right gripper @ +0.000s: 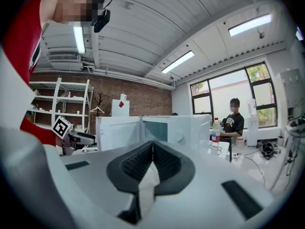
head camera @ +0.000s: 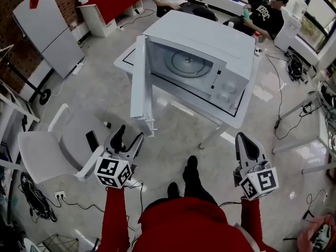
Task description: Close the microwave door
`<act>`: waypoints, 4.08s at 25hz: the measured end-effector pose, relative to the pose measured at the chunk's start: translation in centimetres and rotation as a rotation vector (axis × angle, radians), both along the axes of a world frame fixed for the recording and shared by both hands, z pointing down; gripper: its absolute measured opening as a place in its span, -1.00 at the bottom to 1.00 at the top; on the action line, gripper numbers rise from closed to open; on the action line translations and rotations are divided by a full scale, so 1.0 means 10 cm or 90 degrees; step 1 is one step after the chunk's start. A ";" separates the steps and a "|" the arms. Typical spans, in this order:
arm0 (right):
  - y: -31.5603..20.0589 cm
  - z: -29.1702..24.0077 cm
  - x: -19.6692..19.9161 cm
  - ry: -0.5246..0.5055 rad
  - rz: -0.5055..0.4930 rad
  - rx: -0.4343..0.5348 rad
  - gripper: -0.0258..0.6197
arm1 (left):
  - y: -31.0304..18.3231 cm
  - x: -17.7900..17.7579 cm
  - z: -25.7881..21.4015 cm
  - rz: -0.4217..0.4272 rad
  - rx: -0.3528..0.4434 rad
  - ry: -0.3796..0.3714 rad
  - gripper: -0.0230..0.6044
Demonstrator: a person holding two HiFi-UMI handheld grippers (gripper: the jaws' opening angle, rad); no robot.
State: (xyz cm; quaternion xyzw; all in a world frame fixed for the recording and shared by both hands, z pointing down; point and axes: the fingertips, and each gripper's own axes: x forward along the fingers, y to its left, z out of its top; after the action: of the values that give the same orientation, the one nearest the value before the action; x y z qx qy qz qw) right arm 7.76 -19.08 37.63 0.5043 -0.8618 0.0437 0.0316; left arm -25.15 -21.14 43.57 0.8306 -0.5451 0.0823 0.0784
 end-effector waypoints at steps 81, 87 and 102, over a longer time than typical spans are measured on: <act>-1.29 0.10 0.73 -0.015 0.018 -0.063 -0.88 | -1.78 2.39 -0.27 0.156 0.019 0.023 -0.90; -1.28 0.07 0.66 -0.027 -0.003 -0.054 -0.88 | -1.71 2.35 -0.33 0.162 0.024 0.047 -0.90; -1.08 -0.07 0.13 -0.089 -0.136 -0.013 -0.88 | -0.99 1.81 -0.56 0.143 0.072 0.023 -0.90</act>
State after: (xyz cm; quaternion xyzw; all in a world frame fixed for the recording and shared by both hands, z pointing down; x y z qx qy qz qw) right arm 9.02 -29.84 36.95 0.4047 -0.9104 0.0836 -0.0190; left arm -7.10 -31.02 37.92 0.8909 -0.4508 0.0452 0.0316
